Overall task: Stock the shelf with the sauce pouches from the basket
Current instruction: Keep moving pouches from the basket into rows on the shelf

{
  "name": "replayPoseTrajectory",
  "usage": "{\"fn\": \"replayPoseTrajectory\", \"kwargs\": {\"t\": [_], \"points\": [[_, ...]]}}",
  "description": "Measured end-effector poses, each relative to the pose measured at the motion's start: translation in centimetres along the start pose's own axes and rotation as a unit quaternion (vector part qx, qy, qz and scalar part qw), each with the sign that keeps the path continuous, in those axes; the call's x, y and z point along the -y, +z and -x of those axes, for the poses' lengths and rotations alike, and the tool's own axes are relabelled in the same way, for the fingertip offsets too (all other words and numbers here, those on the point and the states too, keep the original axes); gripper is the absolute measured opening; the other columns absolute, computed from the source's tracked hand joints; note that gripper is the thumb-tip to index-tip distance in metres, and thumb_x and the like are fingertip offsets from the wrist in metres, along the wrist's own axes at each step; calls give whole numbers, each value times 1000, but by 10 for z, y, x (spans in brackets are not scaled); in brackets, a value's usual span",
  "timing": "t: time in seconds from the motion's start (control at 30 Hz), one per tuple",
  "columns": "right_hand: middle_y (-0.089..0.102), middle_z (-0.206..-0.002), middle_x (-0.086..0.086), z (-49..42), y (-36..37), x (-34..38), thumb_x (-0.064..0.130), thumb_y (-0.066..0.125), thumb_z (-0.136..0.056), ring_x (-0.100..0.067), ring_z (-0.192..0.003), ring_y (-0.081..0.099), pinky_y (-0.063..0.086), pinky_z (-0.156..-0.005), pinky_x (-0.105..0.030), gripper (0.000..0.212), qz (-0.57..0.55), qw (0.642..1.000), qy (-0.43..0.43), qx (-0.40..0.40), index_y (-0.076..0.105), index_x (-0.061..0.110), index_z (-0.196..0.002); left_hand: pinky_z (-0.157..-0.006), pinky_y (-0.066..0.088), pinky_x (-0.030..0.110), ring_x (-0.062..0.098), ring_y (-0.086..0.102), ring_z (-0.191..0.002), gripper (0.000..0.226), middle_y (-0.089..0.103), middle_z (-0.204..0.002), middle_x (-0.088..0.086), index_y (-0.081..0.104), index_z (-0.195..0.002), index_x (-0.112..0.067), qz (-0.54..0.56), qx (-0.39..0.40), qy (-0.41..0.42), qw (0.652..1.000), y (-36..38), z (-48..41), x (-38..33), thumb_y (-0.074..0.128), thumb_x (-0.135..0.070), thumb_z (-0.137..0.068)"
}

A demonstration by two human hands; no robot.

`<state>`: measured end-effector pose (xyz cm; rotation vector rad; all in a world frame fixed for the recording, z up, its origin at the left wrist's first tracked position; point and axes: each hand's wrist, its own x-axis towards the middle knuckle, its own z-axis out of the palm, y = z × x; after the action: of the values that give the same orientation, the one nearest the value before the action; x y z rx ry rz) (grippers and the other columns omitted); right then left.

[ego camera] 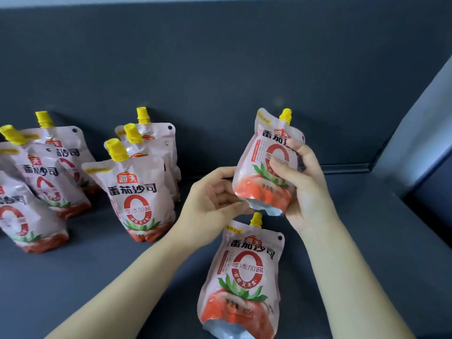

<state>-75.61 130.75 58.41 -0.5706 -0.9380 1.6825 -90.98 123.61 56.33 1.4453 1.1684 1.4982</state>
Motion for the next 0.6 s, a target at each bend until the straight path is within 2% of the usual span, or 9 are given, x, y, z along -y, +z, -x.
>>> {"fn": "replayPoseTrajectory", "kwargs": {"t": [0.1,0.2,0.37,0.5,0.6], "points": [[70,-114,-2,-1,1,-2,10,74,-68,-21,-101,71,58,-64,-34,44,17,1000,-10,0,62,24,-109,-82,59,43,28,71,-93,35,72,-102,15,60,-114,-6,-43,4,3,999,-2,3,3,71,-4,-81],[70,-115,-2,-4,3,-3,9,73,-72,-22,-102,70,58,-63,-33,44,17,1000,-10,-5,61,22,-112,-84,59,37,21,72,-93,23,74,-103,8,64,-114,-5,-89,19,11,996,-3,6,3,62,-5,-91],[65,-120,-4,-2,-1,1,10,70,-70,-20,-103,70,58,-67,-34,45,3,999,-29,33,60,21,-112,-75,59,27,21,73,-87,23,75,-96,9,64,-109,-6,-51,34,6,998,-5,5,-3,48,3,-96],[64,-121,-3,-1,-2,5,10,66,-74,-18,-104,69,58,-70,-35,44,-11,997,-45,60,57,21,-116,-81,58,30,22,71,-95,23,72,-104,15,61,-114,1,-18,36,1,999,-4,5,-6,53,-4,-93],[61,-127,-4,-2,0,1,7,64,-77,-21,-110,67,60,-75,-38,48,-48,996,-45,55,54,19,-123,-84,58,35,25,71,-97,36,73,-104,14,58,-120,-2,-1,37,-25,999,2,8,-7,62,-16,-87]]}}
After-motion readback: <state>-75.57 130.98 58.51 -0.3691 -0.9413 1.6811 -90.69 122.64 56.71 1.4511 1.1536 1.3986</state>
